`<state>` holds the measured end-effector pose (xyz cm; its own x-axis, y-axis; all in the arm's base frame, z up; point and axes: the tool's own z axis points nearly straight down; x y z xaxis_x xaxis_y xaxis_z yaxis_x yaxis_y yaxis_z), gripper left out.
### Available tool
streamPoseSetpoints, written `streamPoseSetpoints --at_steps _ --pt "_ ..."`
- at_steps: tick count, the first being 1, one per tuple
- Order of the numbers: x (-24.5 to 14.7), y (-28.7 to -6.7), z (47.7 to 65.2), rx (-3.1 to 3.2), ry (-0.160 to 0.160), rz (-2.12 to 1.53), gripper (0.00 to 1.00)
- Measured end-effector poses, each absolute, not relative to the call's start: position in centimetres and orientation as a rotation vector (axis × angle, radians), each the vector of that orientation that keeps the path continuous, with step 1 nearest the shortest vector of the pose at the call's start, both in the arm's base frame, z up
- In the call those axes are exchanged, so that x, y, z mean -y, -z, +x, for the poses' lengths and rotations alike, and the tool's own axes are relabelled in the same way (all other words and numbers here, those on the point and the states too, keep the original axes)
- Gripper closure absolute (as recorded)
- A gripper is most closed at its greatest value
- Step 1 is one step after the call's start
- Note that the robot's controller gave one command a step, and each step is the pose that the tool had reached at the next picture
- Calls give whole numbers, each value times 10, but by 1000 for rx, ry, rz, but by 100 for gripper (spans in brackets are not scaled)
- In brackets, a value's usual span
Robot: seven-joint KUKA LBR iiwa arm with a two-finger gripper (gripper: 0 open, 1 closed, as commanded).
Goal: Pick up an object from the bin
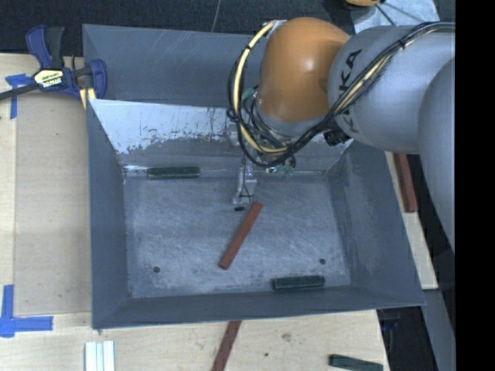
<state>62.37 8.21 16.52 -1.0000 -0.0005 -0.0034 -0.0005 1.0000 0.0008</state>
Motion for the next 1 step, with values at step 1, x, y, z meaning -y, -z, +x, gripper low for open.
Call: streamPoseSetpoints --at_steps 1 --pt "-58 -109 599 -3133 -1 -19 0"
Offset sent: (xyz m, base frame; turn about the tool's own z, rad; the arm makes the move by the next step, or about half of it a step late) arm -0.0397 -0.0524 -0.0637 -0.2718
